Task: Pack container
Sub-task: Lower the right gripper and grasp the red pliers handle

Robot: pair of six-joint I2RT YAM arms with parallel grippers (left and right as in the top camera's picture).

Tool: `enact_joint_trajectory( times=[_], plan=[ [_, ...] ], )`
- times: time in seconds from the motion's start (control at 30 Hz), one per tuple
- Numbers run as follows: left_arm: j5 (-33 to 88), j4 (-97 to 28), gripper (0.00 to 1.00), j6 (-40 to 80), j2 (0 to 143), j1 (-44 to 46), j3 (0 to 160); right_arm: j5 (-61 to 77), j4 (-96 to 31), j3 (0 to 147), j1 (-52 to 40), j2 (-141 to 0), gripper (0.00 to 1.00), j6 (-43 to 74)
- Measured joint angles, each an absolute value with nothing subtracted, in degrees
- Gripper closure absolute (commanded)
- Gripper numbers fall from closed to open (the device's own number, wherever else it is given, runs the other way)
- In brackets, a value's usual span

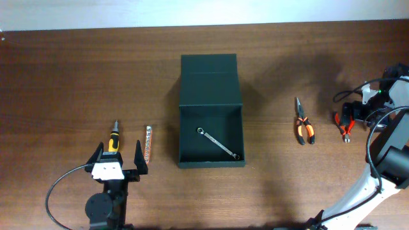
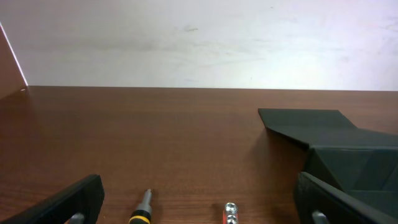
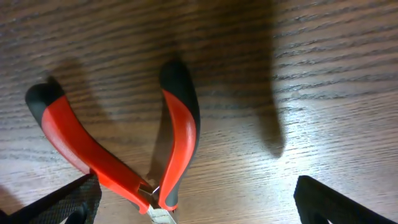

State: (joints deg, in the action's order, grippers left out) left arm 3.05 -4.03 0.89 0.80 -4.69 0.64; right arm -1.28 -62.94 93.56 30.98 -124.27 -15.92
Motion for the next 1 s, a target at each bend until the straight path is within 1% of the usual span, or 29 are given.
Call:
enact_joint_trajectory(
  times=[0.37, 1.0],
  plan=[
    [3.0, -4.0, 0.01, 0.9, 0.8, -4.7, 0.6, -1.3, -62.0, 93.6, 31.0, -124.3, 0.01, -12.5],
    [3.0, -4.1, 0.01, 0.9, 0.8, -4.7, 0.6, -1.7, -59.9, 93.5, 31.4, -124.3, 0.01, -10.7]
  ],
)
